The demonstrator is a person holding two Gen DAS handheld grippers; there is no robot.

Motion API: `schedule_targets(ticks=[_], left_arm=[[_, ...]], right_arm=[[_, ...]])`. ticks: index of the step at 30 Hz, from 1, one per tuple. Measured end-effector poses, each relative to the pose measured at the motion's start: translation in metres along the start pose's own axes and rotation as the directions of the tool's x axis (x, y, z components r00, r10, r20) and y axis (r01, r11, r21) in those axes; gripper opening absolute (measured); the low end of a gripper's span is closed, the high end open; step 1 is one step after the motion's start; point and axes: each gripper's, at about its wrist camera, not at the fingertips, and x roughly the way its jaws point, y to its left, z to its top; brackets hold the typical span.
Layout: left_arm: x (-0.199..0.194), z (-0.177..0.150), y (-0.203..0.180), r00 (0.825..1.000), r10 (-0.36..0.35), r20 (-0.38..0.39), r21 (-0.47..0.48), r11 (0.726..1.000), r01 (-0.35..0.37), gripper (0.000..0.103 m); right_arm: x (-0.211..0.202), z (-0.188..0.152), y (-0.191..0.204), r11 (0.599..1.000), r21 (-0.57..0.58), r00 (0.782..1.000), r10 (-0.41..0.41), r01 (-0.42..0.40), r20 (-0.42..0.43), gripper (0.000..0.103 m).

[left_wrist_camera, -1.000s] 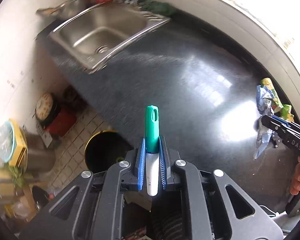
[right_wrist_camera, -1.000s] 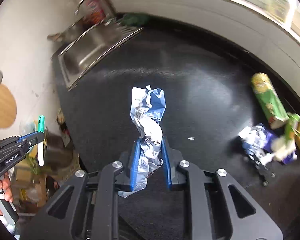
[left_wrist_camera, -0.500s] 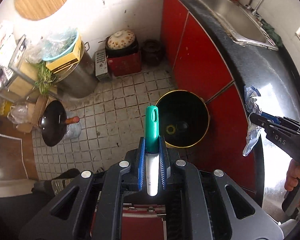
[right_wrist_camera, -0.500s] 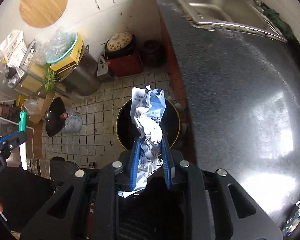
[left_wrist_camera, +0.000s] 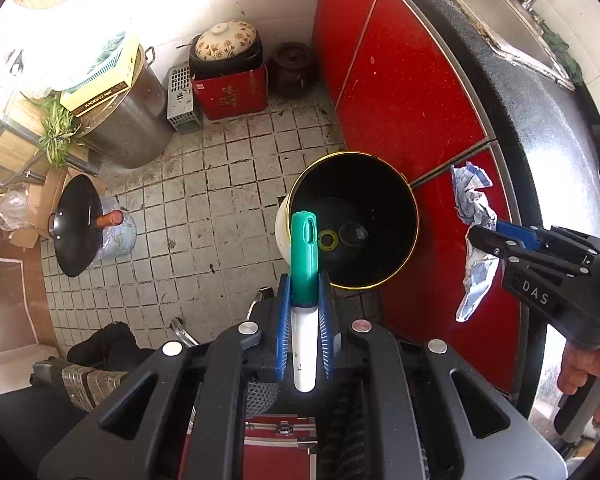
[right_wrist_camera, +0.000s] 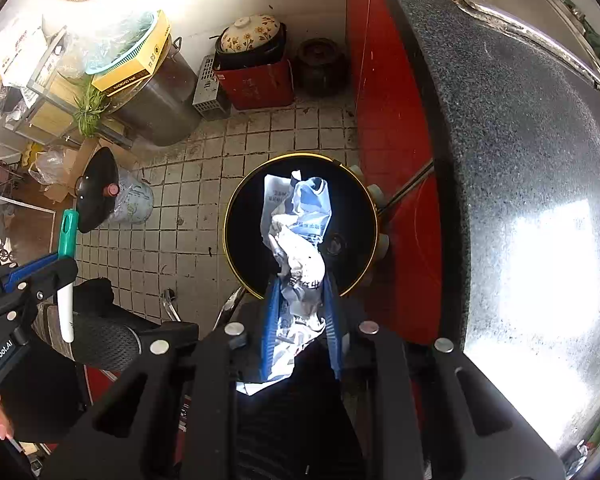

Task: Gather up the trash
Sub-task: 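Carry marker and wrapper over the trash bin and open both tools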

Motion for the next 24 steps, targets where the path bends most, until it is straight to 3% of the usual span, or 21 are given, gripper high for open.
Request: schedule_targets(ticks=[14, 24], left_arm=[[0.01, 0.018, -0.021, 1.0, -0.015, -0.013, 0.048, 0.999, 0.015, 0.013], [0.014, 0.032, -0.03, 0.998, -0.062, -0.016, 0.064, 0.996, 0.063, 0.013]], right_arm=[[0.002, 0.008, -0.009, 1.0, 0.005, 1.0, 0.018, -0.018, -0.008, 0.022], [-0.012, 0.013, -0.011, 0.999, -0.023, 0.999, 0.047, -0.047, 0.021, 0.023]])
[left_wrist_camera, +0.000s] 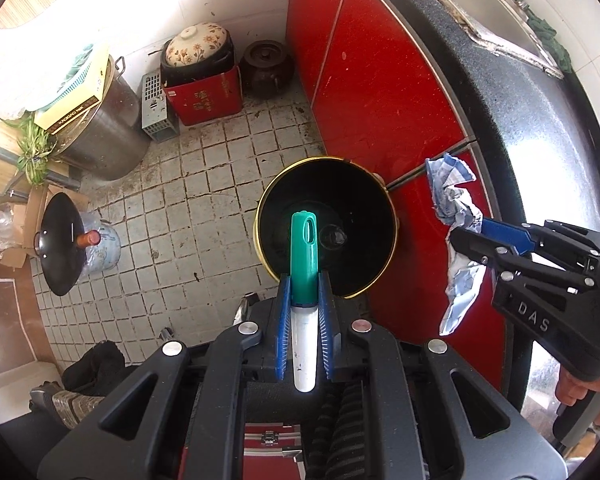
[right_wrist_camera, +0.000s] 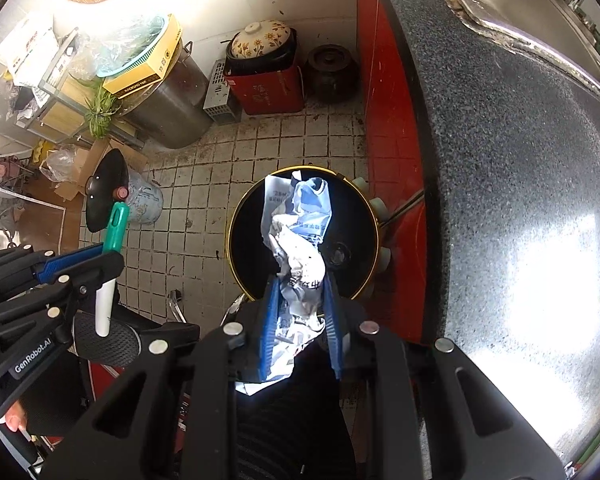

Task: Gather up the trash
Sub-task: 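Carry marker and wrapper over the trash bin and open both tools, then grasp crumpled paper wrapper with the left tool while the right tool grasps the green toy car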

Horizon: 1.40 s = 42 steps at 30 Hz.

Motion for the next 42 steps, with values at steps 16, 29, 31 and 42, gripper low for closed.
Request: schedule_targets(ticks=[16, 29, 31, 42], left_arm=[[-0.033, 0.027, -0.045, 0.991, 0.034, 0.126, 0.071, 0.997, -0.044, 0.093], [-0.055, 0.025, -0.24, 0.987, -0.15, 0.06, 0.488, 0.867, 0.102, 0.096], [-0.05, 0.008, -0.293, 0.984, -0.175, 0.019, 0.591, 0.796, 0.13, 0.096], [-0.025, -0.145, -0.533, 0.964, -0.184, -0.195, 0.92, 0.306, 0.244, 0.096]], right_arm=[[-0.138, -0.003, -0.081, 0.962, 0.249, 0.942, 0.021, -0.111, 0.336, 0.093], [-0.22, -0.254, -0.267, 0.589, 0.794, 0.825, -0.517, 0.149, 0.228, 0.096], [-0.232, -0.318, -0.288, 0.465, 0.872, 0.804, -0.572, 0.153, 0.163, 0.096], [-0.234, -0.645, -0.274, -0.157, 0.986, 0.823, -0.552, 0.059, -0.137, 0.096]])
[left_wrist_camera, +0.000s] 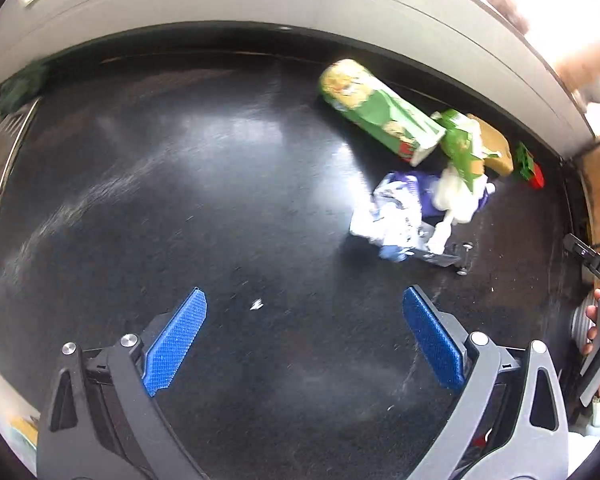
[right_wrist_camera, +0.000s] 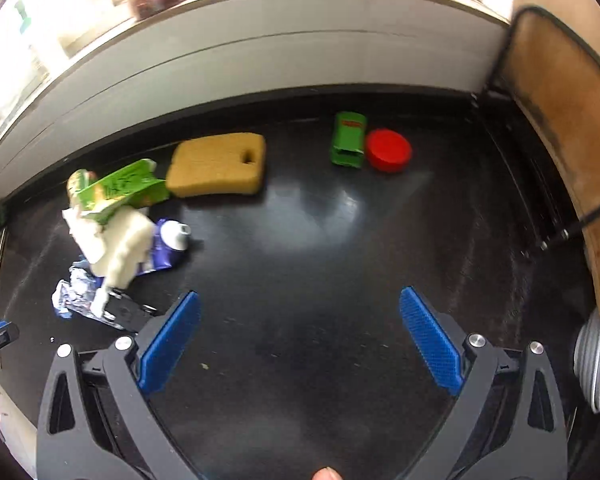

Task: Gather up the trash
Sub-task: 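Grasp crumpled paper wrapper with the left tool while the right tool grasps the green toy car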

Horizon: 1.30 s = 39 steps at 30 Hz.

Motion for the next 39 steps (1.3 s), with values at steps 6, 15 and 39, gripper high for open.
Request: schedule_targets(ticks=[6, 15, 39], left_arm=[[0.048, 0.043, -0.054, 0.998, 0.023, -0.06, 0.141, 0.99, -0.014, 0.091], [0.082, 0.057, -0.067, 0.985, -0.055, -0.161, 0.188, 0.978, 0.085, 0.03], [0.035, 0.075, 0.046, 0.997, -0.005, -0.075, -0.11, 0.994, -0.003, 0.03]], right_arm=[[0.003, -0.028, -0.09, 0.977, 0.201, 0.996, -0.068, 0.076, -0.051, 0.096], [0.035, 0.005, -0.109, 0.956, 0.271, 0.992, -0.086, 0.109, -0.096, 0.096], [0.155, 0.168, -0.028, 0.997, 0.02, 0.991, -0.071, 0.074, -0.113, 0.044]])
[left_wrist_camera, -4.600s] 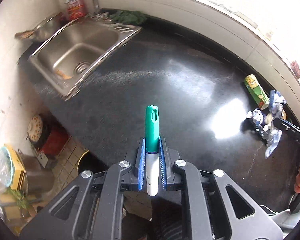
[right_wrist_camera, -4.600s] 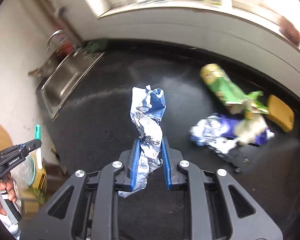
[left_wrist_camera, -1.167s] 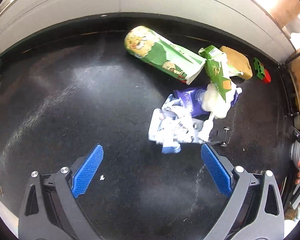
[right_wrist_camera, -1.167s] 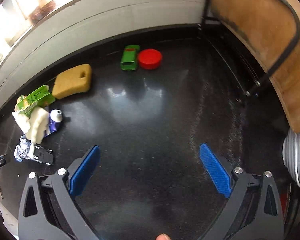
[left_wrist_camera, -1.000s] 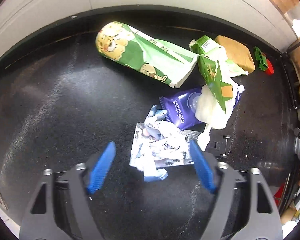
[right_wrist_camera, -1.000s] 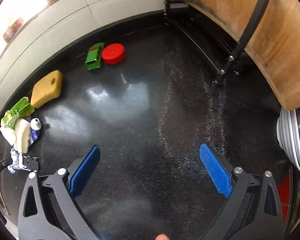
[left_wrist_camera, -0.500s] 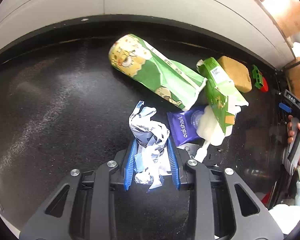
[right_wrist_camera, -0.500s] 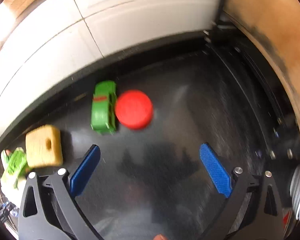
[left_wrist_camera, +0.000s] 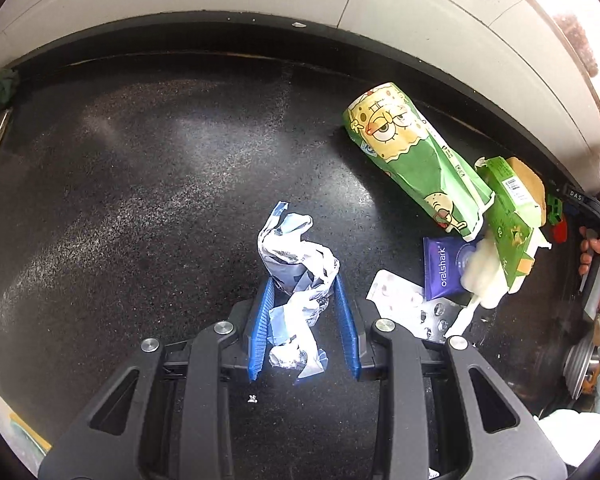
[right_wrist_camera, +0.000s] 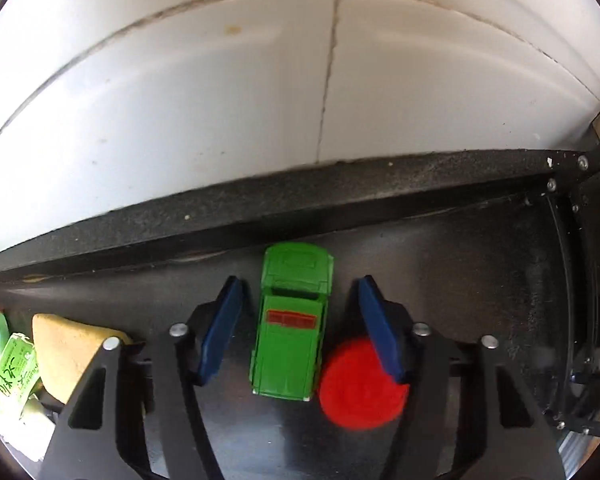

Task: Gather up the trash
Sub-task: 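Grasp crumpled paper wrapper with the left tool while the right tool grasps the green toy car, then carry wrapper and toy car over the trash bin and open both tools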

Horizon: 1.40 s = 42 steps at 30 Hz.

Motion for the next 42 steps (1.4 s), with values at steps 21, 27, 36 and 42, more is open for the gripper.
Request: schedule_targets(ticks=[21, 27, 36, 42], left_arm=[[-0.091, -0.081, 0.022, 0.988, 0.008, 0.156, -0.048, 0.999, 0.0, 0.03], [-0.122, -0.163, 0.102, 0.981, 0.098, 0.17, -0.267, 0.962, -0.05, 0.03], [-0.178, -0.357, 0.212, 0.955, 0.266, 0.131, -0.666, 0.737, -0.115, 0.03], [-0.171, -0.47, 0.243, 0.958, 0.274, 0.081, -0.849, 0.523, -0.078, 0.03]], right_arm=[[-0.141, -0.111, 0.103, 0.944, -0.178, 0.955, 0.292, -0.278, 0.059, 0.033], [-0.16, -0.146, 0.227, 0.829, -0.372, 0.902, 0.429, -0.418, -0.057, 0.033], [-0.226, -0.331, 0.47, 0.312, -0.75, 0.775, 0.492, -0.583, -0.397, 0.033], [-0.234, -0.472, 0.556, 0.043, -0.803, 0.762, 0.35, -0.594, -0.545, 0.033]])
